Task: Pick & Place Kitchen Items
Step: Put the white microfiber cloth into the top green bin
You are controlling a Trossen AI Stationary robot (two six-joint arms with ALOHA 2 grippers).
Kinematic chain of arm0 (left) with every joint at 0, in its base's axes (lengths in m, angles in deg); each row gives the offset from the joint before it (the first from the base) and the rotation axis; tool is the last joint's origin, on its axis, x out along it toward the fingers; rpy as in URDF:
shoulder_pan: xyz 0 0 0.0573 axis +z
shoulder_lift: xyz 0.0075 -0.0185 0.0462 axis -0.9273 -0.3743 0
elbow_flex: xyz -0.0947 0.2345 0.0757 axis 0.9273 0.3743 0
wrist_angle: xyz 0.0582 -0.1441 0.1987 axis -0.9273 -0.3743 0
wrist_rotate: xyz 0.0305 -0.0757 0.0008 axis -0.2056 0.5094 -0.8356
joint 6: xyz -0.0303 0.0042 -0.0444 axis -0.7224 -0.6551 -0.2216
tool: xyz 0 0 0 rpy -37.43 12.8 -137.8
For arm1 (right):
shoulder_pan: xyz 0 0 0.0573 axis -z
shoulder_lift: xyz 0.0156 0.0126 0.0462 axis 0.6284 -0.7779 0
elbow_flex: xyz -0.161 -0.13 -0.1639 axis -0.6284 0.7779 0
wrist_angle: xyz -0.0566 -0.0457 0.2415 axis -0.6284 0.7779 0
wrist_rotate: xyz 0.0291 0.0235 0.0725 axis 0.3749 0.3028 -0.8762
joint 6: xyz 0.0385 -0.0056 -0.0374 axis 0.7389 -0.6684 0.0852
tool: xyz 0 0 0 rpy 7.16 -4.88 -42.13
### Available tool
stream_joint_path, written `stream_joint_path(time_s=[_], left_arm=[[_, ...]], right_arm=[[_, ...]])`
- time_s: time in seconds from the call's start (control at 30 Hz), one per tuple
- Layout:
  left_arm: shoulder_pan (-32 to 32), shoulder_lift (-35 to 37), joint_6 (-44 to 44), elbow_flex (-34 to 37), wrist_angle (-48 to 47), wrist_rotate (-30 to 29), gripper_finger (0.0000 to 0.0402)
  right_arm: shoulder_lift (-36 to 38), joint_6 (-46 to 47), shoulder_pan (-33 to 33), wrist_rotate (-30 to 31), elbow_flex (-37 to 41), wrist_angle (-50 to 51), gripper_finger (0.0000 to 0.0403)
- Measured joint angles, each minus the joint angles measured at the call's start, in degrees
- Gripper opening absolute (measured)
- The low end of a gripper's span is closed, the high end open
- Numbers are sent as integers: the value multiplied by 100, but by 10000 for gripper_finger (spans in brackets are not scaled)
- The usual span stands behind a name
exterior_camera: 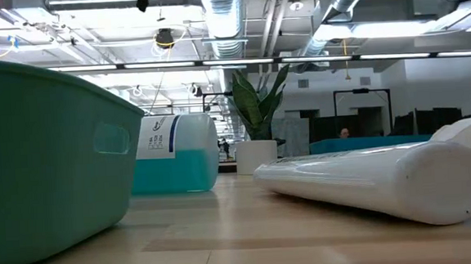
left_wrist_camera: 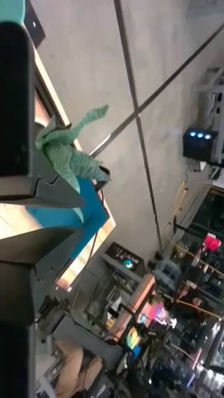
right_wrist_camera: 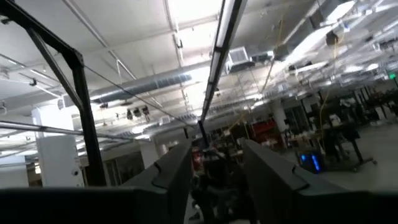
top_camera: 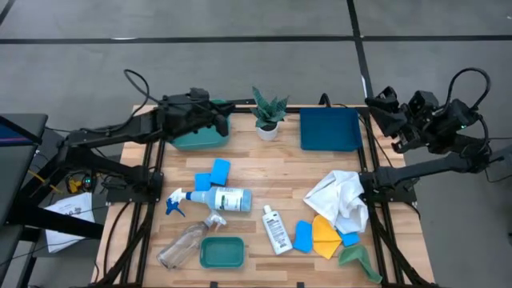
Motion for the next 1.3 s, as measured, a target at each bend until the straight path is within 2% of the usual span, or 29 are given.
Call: stream_joint_path(time_s=[0.1,0.23,0.37,0.47,0.6,0.7,0.97,1.1,1.3], left_arm=[[-71,-60,0,-2,320,-1,72],[-129,-65,0,-2,454,-2,82],[-137,-4,0,0,432,-2,82],[-137,30,-2,-8,453,-3,81],[-137,58,-2,0,516,-48,82],[-137,58,-2,0,593,-48,82],[-139,58,-2,0,625,-48,82],[-182,58,-1,0,659,-48,83],[-330,57,0,0,659,-48,83]], right_arm=[[2,388,-124,375,-9,847,125],[-132,1580,-295,666,-380,3127,118],[-558,2815,-542,526,-804,5250,118],[-958,3310,-773,74,-922,6132,118],[-1458,3628,-1078,-500,-925,6705,120],[-1772,3817,-1308,-670,-927,6987,124],[-2350,4385,-1699,-677,-927,7430,134],[-2550,5103,-1796,-669,-927,7893,140],[-2798,5796,-2198,-673,-927,8479,174]])
